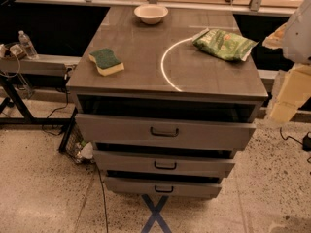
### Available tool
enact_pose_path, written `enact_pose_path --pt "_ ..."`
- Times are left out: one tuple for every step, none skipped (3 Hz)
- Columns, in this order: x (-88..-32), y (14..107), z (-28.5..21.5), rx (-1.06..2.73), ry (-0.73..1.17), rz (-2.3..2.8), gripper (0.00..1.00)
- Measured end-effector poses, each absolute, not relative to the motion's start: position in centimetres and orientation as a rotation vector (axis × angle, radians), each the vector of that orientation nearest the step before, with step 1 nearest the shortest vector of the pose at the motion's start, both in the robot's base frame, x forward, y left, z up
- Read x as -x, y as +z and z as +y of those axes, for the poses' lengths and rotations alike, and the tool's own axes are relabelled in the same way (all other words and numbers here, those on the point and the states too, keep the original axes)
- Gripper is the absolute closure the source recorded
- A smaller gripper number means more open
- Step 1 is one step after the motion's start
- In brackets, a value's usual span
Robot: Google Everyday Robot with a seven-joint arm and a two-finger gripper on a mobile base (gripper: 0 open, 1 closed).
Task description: Move green jalapeno chip bag near paper bowl
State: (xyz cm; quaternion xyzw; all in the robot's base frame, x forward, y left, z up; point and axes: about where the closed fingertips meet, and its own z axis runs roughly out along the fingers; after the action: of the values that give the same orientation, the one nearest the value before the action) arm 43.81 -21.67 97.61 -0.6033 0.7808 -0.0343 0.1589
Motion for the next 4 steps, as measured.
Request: enact_pose_path --pt "-43.8 97.6 -21.7 1.725 -0.098 2.232 0.0" --pt "-45.4 97.2 -21.3 1.725 -0.106 2.197 0.0" --pt "-50.3 96.2 -20.4 1.674 -0.07 2.134 0.0" --pt "-58.8 93.7 -20.4 1.575 -0.019 2.08 0.0"
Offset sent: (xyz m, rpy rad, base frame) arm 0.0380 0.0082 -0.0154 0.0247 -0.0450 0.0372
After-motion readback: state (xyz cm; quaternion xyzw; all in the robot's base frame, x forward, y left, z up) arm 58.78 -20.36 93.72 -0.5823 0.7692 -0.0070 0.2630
